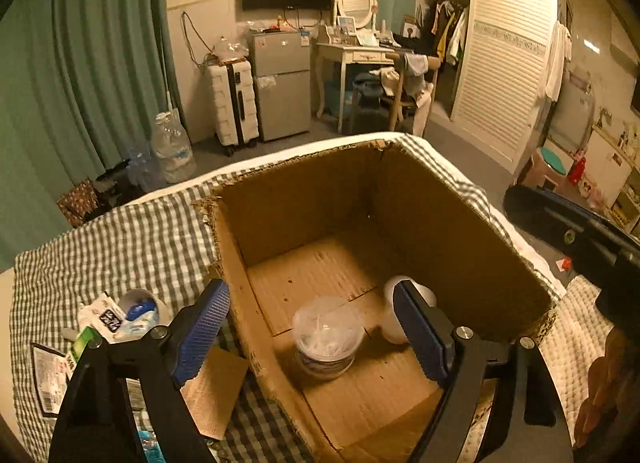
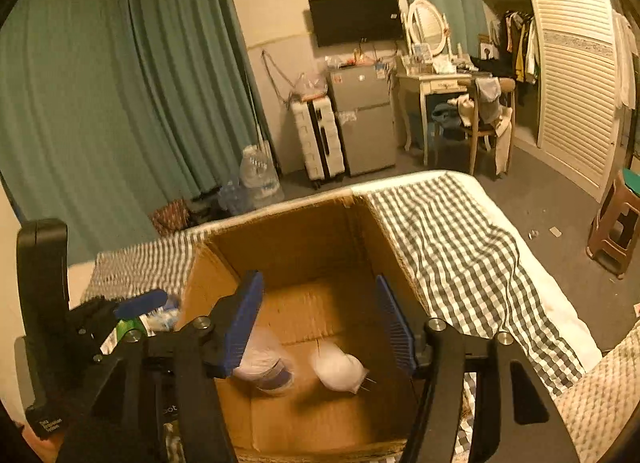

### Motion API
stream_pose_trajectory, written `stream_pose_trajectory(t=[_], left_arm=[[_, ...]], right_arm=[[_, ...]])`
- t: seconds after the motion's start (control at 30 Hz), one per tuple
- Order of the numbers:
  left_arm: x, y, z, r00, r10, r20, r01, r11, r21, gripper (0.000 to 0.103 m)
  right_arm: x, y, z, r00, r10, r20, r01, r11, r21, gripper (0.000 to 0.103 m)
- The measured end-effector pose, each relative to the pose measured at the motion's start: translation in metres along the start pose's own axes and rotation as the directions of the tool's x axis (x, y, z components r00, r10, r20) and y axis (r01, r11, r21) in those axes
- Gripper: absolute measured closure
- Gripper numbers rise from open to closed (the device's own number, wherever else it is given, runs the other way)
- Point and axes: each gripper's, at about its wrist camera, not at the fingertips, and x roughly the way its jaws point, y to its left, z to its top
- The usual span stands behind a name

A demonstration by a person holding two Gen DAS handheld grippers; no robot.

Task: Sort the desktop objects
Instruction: 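Lower both held items into the cardboard box and open both tools, then move both tools back over the items on the bed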

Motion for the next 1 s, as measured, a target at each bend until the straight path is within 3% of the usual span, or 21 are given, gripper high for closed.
stream_pose_trajectory(t=[0.33,0.63,1.0], left_arm=[[-0.078,0.039,0.01,0.994,0.044,0.099,-0.039,0.998,-0.054,0.014],[-0.165,0.081,-0.001,0.972,0.13,0.194,-0.114,0.989,-0.09,0.004],[-0.25,0.15,-0.027,0.927,0.28,0.249,-0.24,0.954,-0.181,0.0]], right_arm=[[-0.043,0.02,0.017,0.993,0.015,0.121,-0.014,1.0,-0.011,0.045],[-0.084,0.056,0.025,0.981,0.058,0.186,-0.051,0.998,-0.038,0.036],[-0.131,0.108,0.026,0.964,0.132,0.231,-0.128,0.991,-0.035,0.0]])
